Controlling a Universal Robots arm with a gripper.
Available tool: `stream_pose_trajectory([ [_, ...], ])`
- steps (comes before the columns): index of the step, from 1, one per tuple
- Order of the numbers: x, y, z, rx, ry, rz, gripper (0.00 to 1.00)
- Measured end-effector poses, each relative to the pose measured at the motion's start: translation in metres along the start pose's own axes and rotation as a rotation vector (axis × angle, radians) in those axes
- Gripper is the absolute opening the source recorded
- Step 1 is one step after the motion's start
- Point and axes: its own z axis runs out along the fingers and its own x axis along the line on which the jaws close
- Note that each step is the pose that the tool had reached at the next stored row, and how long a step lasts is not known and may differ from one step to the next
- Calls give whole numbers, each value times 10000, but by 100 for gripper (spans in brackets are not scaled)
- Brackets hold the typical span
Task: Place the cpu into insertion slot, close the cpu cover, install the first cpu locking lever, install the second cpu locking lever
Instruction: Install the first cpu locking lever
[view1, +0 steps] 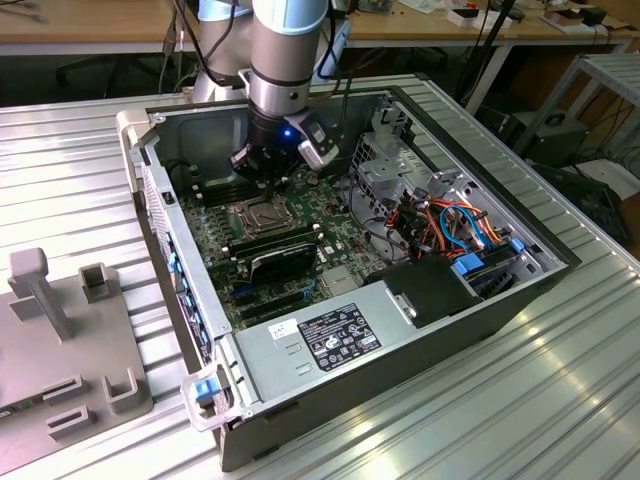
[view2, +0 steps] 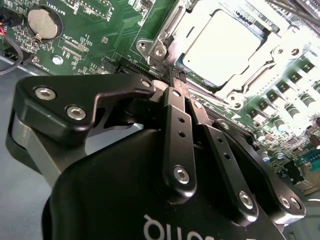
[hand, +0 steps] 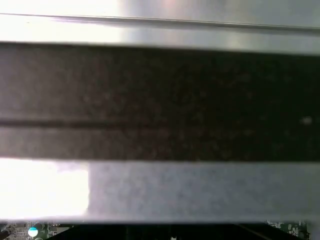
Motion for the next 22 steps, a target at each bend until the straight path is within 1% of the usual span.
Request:
stream_pose_trajectory([
  [4,0,-15,13,1,-1,1,11],
  [7,-2,-19,43,13,9,0,11],
  [10,-12,-18,68,3,5,1,11],
  [16,-24,-20,75,12,8,1,11],
  [20,-18,9,59,51,32,-2,11],
  [22,-18,35,61,44,36,0,11],
])
